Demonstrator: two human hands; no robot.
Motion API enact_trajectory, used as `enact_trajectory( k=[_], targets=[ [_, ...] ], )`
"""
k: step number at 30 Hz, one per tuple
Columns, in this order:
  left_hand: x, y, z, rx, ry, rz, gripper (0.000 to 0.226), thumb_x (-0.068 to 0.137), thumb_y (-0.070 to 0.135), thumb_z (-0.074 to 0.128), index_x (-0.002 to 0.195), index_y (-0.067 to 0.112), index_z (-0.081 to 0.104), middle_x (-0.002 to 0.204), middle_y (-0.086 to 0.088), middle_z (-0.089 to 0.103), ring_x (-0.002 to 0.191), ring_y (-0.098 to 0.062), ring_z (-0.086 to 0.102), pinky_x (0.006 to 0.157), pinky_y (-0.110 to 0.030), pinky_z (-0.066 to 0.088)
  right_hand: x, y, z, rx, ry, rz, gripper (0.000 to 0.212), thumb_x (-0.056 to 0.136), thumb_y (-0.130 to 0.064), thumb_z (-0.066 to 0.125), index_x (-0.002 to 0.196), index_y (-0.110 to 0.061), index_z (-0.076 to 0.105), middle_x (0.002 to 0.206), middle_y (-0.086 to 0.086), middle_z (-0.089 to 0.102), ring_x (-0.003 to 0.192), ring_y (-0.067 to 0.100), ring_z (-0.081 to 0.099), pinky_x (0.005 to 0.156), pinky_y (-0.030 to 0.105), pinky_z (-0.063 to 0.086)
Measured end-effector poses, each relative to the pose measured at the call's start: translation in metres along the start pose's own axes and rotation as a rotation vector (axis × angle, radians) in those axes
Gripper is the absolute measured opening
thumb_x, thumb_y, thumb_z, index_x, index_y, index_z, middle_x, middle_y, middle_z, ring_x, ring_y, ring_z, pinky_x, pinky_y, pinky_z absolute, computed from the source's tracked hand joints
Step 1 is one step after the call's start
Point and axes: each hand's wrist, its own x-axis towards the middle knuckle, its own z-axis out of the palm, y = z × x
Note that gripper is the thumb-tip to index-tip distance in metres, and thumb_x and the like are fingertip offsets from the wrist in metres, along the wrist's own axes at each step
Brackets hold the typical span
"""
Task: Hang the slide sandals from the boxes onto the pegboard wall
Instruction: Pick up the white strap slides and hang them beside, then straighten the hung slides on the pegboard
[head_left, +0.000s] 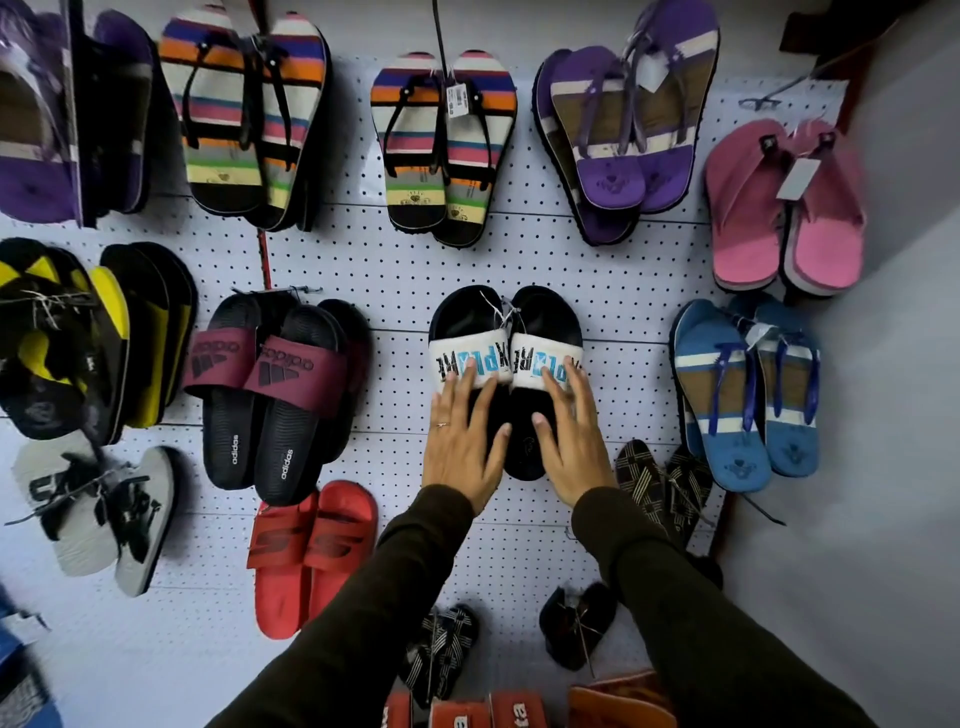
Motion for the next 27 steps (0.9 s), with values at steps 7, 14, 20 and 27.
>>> enact_trajectory(
  k=[7,14,20,27],
  targets=[
    [0.033,-0.020,0.010,0.132,-0.260,-0.018,0.069,0.093,0.052,0.027,0.155,0.027,0.006,0.165,-0.001,-0.003,0.152,-0.027,-0.006,0.123,-0.045,0.017,0.025,0.014,0.008,-0.249,-0.160,-0.011,0.067,0.099,-0.041,0.034,0.159,-0.029,0.005,0.169,0.000,-0.003,0.157,0.026,0.001,0.125,0.047,0.024],
    [0.033,-0.022,-0.007,0.114,-0.290,-0.011,0.067,0.093,0.051,0.028,0.154,0.030,0.010,0.165,0.005,0.003,0.153,-0.022,0.002,0.124,-0.045,0.009,0.023,0.000,0.008,-0.212,-0.128,0.050,0.065,0.100,-0.040,0.040,0.158,-0.024,0.017,0.169,0.002,0.004,0.156,0.027,0.009,0.124,0.046,0.025],
    [0.024,-0.054,-0.049,0.126,-0.120,0.030,0.062,0.096,0.047,0.028,0.153,0.028,0.016,0.164,0.007,0.011,0.153,-0.019,0.006,0.125,-0.043,0.006,0.018,-0.047,0.032,-0.109,0.048,0.053,0.059,0.102,-0.042,0.036,0.156,-0.021,0.026,0.167,0.002,0.010,0.157,0.025,0.006,0.124,0.052,0.022],
    [0.012,-0.146,-0.123,0.186,0.076,-0.059,0.058,0.096,0.043,0.031,0.151,0.026,0.023,0.164,0.006,0.013,0.153,-0.016,0.004,0.124,-0.042,0.001,0.026,-0.144,0.101,0.072,0.042,-0.065,0.058,0.101,-0.038,0.040,0.155,-0.021,0.027,0.168,0.001,0.008,0.157,0.022,0.005,0.124,0.049,0.022]
  ],
)
